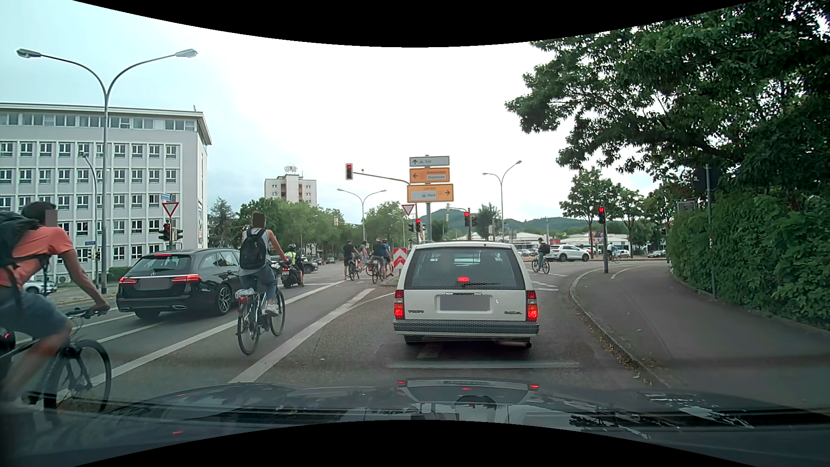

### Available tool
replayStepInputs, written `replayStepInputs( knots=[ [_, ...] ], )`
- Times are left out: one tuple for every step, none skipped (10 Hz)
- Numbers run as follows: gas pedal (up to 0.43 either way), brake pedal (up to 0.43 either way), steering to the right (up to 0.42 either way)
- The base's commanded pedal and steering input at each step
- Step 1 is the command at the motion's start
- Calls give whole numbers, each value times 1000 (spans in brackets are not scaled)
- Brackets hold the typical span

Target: Follow the waypoints while adhering to traffic rules and regulations

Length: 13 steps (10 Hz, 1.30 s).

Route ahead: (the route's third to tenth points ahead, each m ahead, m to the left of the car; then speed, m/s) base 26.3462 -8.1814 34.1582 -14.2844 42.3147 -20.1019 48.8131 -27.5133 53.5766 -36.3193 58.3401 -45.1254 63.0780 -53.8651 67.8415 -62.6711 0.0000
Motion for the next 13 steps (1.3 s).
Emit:
replayStepInputs(
  knots=[
    [0,226,62],
    [0,226,62],
    [0,226,62],
    [0,226,62],
    [0,226,62],
    [0,226,62],
    [0,226,62],
    [0,226,62],
    [0,226,62],
    [0,226,62],
    [0,226,62],
    [0,226,62],
    [0,226,62]
  ],
)
